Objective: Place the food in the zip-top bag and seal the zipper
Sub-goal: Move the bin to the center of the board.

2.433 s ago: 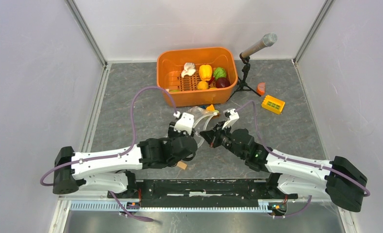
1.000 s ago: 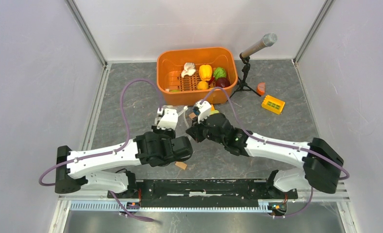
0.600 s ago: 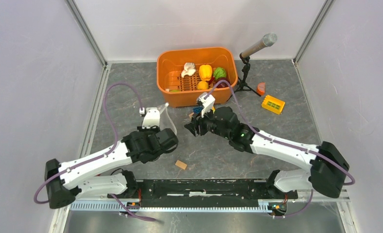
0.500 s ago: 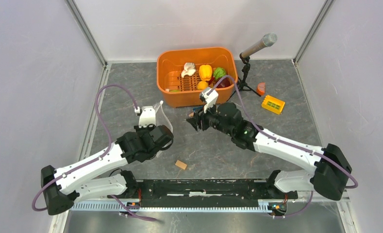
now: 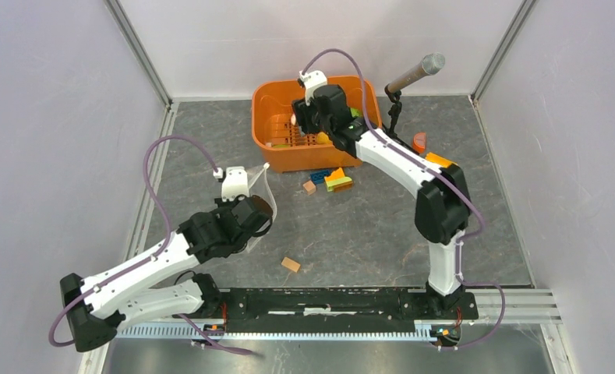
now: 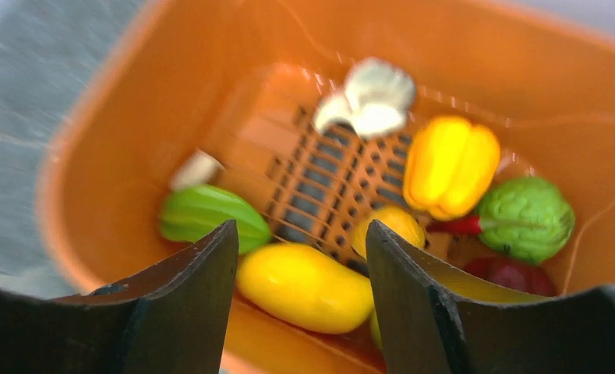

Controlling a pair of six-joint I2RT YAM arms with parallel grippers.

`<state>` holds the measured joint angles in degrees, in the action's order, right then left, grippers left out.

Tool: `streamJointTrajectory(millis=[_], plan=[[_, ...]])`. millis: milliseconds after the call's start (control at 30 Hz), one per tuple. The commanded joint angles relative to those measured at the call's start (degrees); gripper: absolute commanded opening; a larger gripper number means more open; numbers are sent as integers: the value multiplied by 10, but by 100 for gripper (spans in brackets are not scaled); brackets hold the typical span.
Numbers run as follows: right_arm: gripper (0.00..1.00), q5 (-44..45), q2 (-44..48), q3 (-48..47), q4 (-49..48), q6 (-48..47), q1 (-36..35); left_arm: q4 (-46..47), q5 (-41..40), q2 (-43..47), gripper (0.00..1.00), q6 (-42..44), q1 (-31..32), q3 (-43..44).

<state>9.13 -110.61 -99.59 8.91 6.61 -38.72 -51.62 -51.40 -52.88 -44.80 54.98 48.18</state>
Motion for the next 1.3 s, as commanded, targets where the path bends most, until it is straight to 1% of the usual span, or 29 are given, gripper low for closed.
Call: streamJointTrajectory(millis=[0,67,167,367,433,533,600,700,800,900,1033,1133,1200,1267], plan=[[67,-42,-53,-25,90,-27,22,8,2,33,2,24,-5,5],[67,-83,-45,7,79,-38,21,0,-2,41,2,24,-7,5],[69,-116,-24,49,89,-56,19,-1,-3,54,2,30,-6,8],[70,-158,59,176,62,-57,16,-12,-9,75,2,34,-7,18],[70,-175,82,194,80,-57,10,-15,-11,82,2,36,-7,20],[71,-172,121,246,83,-56,-6,-29,-18,91,2,32,-7,27],[71,-169,151,285,60,-51,-13,-34,-21,98,2,32,-7,30],[73,-150,175,308,19,-40,-14,-42,-26,103,2,33,-7,38],[74,-135,165,285,-2,-38,-13,-50,-27,104,2,36,-7,47],[76,-103,130,243,-21,-45,-14,-50,-17,104,2,45,-7,50],[86,-71,75,194,-48,-69,-12,-49,2,104,2,59,-7,52],[87,-68,13,122,-18,-89,-10,-49,6,109,2,64,-7,52],[88,-77,-42,67,28,-96,-9,-49,9,113,2,65,-7,52],[89,-72,-74,41,47,-99,-9,-47,16,115,2,72,-7,53]])
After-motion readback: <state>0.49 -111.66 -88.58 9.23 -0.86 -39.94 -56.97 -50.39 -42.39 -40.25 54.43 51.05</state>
